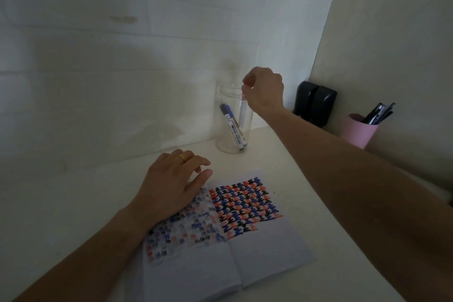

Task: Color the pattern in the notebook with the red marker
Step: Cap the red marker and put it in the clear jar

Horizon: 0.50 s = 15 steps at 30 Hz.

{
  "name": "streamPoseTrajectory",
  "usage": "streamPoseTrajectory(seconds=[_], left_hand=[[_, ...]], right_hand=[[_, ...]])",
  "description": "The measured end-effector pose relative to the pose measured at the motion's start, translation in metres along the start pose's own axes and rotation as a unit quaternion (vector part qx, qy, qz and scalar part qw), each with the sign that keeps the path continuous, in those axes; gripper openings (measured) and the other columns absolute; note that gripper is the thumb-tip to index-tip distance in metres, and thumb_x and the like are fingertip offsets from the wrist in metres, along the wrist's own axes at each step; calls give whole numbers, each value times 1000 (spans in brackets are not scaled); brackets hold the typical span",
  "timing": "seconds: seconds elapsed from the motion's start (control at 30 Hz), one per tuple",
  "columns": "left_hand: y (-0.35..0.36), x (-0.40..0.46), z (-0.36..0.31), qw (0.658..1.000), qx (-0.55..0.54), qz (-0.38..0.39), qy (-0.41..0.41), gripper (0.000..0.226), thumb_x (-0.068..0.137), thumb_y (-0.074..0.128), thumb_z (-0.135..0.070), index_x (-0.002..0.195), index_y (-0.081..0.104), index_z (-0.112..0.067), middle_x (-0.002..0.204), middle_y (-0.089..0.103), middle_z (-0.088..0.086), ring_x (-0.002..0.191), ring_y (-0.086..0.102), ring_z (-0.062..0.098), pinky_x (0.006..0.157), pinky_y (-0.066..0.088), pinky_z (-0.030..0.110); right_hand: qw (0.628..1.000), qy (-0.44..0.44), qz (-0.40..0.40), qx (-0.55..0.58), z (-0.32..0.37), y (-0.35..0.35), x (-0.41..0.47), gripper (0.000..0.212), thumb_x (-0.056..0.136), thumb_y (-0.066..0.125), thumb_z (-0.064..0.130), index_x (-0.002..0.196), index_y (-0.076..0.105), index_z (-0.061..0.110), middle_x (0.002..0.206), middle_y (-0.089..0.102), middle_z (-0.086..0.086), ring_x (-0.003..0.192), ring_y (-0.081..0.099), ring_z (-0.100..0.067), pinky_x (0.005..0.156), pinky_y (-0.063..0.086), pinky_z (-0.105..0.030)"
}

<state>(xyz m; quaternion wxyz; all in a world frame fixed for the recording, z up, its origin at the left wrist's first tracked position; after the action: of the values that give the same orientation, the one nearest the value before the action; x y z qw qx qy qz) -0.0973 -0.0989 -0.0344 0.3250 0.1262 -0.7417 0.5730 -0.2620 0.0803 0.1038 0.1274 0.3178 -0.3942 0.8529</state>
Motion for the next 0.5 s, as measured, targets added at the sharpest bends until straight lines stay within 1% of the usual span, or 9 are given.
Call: streamPoseTrajectory(seconds=[0.07, 0.1, 0.17, 0.23, 0.3, 0.33, 0.4, 0.43, 0.5], left_hand=[[0, 0, 0, 1000, 1, 4, 2, 32, 99, 46, -47, 113, 69, -29, 93, 70, -12, 90, 64, 13, 82, 49, 35], [0, 0, 0, 1000, 3, 6, 2, 32, 99, 47, -46, 113, 69, -29, 93, 70, -12, 90, 64, 13, 82, 49, 35], [0, -1, 0, 1000, 5, 9, 1, 32, 99, 46, -47, 113, 69, -29, 93, 69, -12, 89, 64, 13, 82, 48, 35], [0, -1, 0, 1000, 6, 13, 2, 32, 99, 46, -47, 113, 69, -29, 93, 69, -12, 90, 64, 13, 83, 48, 34], [-1, -1, 0, 1000, 6, 18, 4, 34, 99, 45, -48, 114, 69, -29, 94, 69, -12, 90, 64, 13, 84, 48, 33], [-1, 0, 0, 1000, 7, 21, 5, 35, 99, 44, -48, 114, 69, -29, 95, 70, -12, 90, 65, 13, 84, 48, 33], [-1, 0, -2, 1000, 9, 27, 7, 36, 98, 44, -49, 114, 69, -29, 96, 70, -11, 91, 65, 13, 85, 47, 32], [-2, 0, -2, 999, 10, 30, 9, 36, 98, 45, -50, 115, 68, -29, 97, 70, -11, 91, 65, 13, 86, 47, 32], [-2, 0, -4, 999, 12, 38, 12, 35, 98, 46, -50, 115, 68, -29, 102, 71, -10, 95, 65, 14, 86, 47, 33]], right_hand=[[1000, 11, 9, -9, -2, 6, 1, 16, 91, 64, 8, 98, 78, 10, 95, 81, -8, 86, 75, -21, 83, 60, -32], [1000, 17, 10, -13, -3, 8, 2, 18, 91, 62, 8, 97, 79, 9, 93, 81, -8, 87, 76, -23, 83, 61, -34], [999, 26, 10, -27, -3, 8, 2, 22, 91, 59, 8, 97, 80, 10, 95, 81, -8, 89, 75, -23, 79, 58, -29], [999, 30, 12, -34, -2, 1, -2, 23, 91, 59, 8, 102, 79, 11, 103, 80, -7, 95, 73, -22, 76, 49, -22], [999, 22, 4, -26, -2, -11, -12, 24, 91, 62, 6, 108, 77, 12, 112, 78, -5, 100, 72, -21, 79, 47, -19], [1000, 10, 2, -22, -3, -16, -20, 23, 91, 64, 7, 110, 77, 13, 113, 78, -5, 99, 72, -20, 84, 49, -20], [1000, -10, 7, -16, -9, -24, -45, 21, 91, 67, 12, 109, 76, 15, 111, 78, -2, 94, 73, -16, 90, 56, -28], [1000, -16, 12, -13, -13, -26, -60, 19, 91, 68, 16, 109, 76, 17, 110, 78, 0, 90, 72, -13, 88, 57, -29], [999, -24, 36, -11, -23, -30, -95, 18, 92, 69, 23, 109, 74, 21, 109, 76, 2, 87, 68, -10, 82, 55, -26]])
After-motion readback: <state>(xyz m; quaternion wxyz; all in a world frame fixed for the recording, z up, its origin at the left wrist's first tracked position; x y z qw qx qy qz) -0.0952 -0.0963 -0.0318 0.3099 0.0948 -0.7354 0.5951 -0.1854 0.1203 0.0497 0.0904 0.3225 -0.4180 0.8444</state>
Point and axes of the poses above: each hand's wrist, its own x-axis towards the middle knuckle, its own y-axis out of the palm, z = x × y, the point moved 1 cm from there along x, towards the middle knuckle
